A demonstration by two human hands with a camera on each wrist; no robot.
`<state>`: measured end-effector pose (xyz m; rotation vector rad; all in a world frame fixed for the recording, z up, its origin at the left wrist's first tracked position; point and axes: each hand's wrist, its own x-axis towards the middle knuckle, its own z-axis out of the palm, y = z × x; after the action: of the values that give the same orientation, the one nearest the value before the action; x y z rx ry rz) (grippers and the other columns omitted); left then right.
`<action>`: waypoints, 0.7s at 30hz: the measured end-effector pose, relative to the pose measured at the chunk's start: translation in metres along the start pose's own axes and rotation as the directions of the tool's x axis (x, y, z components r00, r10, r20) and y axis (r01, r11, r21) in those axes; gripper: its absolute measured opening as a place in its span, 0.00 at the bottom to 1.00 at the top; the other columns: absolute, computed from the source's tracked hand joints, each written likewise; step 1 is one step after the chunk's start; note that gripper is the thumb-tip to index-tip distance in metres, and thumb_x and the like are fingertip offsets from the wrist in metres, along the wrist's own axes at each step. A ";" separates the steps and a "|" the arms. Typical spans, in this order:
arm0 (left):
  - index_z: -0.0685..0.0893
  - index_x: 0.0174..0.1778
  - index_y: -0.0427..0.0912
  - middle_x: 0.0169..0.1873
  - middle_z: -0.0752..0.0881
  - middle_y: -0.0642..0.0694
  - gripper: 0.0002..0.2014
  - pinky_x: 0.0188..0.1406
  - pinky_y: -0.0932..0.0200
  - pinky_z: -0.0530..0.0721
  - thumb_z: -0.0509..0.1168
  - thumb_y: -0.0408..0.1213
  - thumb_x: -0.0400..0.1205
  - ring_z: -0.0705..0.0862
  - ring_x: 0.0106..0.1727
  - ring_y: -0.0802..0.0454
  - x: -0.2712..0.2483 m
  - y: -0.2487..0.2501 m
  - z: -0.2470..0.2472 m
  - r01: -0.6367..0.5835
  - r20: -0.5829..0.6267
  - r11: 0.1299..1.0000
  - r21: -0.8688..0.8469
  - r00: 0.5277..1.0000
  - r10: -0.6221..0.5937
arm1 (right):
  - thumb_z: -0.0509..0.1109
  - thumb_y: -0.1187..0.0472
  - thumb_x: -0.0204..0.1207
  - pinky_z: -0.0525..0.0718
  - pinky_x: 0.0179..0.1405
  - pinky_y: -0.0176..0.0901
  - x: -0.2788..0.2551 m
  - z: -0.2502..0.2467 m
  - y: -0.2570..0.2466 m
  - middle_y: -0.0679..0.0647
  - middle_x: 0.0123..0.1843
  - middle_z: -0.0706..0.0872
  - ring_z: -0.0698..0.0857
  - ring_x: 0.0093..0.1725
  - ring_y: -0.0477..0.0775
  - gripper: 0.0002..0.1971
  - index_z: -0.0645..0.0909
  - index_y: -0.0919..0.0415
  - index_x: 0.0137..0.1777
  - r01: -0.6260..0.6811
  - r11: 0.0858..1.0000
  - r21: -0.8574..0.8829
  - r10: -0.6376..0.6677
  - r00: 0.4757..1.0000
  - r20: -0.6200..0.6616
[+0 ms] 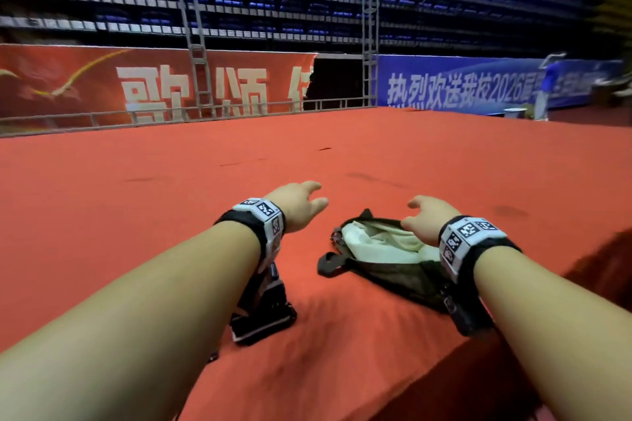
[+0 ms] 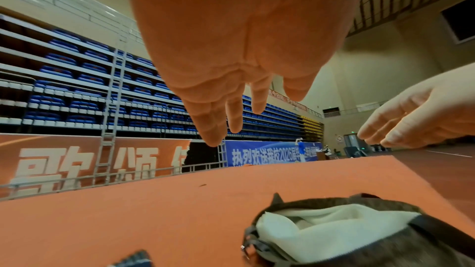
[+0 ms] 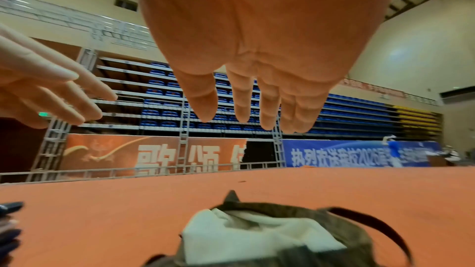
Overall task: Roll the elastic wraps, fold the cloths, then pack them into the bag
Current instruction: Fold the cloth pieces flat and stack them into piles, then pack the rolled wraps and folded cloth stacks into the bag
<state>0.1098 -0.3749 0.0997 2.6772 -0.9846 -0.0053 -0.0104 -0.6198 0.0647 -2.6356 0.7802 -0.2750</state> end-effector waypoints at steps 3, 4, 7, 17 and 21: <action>0.67 0.85 0.49 0.79 0.76 0.42 0.27 0.76 0.48 0.74 0.54 0.55 0.91 0.75 0.78 0.42 0.029 0.021 0.039 -0.022 0.053 1.000 -0.004 0.998 0.022 | 0.69 0.53 0.79 0.78 0.70 0.45 0.015 0.014 0.052 0.56 0.75 0.82 0.81 0.71 0.60 0.26 0.76 0.56 0.77 -0.112 0.994 -0.003 0.112 0.994 -0.005; 0.70 0.84 0.48 0.78 0.78 0.43 0.26 0.74 0.50 0.74 0.54 0.54 0.91 0.76 0.77 0.42 0.037 0.026 0.052 -0.023 0.067 1.000 -0.004 0.997 0.024 | 0.69 0.51 0.79 0.79 0.69 0.47 0.019 0.021 0.066 0.57 0.73 0.83 0.82 0.70 0.61 0.25 0.78 0.55 0.75 -0.139 0.990 -0.003 0.139 0.990 -0.005; 0.80 0.75 0.47 0.69 0.85 0.43 0.21 0.62 0.53 0.77 0.52 0.51 0.92 0.81 0.69 0.41 0.059 0.033 0.094 -0.017 0.100 0.999 -0.034 0.995 0.020 | 0.67 0.43 0.77 0.76 0.69 0.51 0.030 0.042 0.102 0.57 0.74 0.82 0.80 0.71 0.65 0.28 0.75 0.44 0.78 -0.237 0.971 0.001 0.237 0.971 -0.014; 0.70 0.80 0.38 0.72 0.81 0.35 0.26 0.63 0.50 0.76 0.54 0.49 0.90 0.80 0.70 0.34 0.119 0.019 0.193 0.398 0.142 0.830 -0.391 0.917 -0.373 | 0.69 0.38 0.78 0.75 0.68 0.50 0.057 0.103 0.153 0.64 0.79 0.75 0.77 0.74 0.68 0.48 0.47 0.54 0.89 -0.455 0.782 0.427 0.463 0.882 0.092; 0.71 0.79 0.35 0.68 0.82 0.32 0.27 0.63 0.49 0.80 0.57 0.49 0.88 0.82 0.66 0.31 0.138 0.016 0.216 0.502 0.170 0.681 -0.533 0.852 -0.495 | 0.69 0.30 0.66 0.77 0.68 0.51 0.071 0.124 0.159 0.58 0.72 0.83 0.81 0.70 0.65 0.45 0.70 0.54 0.80 -0.434 0.785 0.442 0.415 0.898 0.145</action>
<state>0.1834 -0.5313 -0.0897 2.2813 -0.1543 -0.3705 0.0069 -0.7455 -0.1074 -1.9458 1.1124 -0.2434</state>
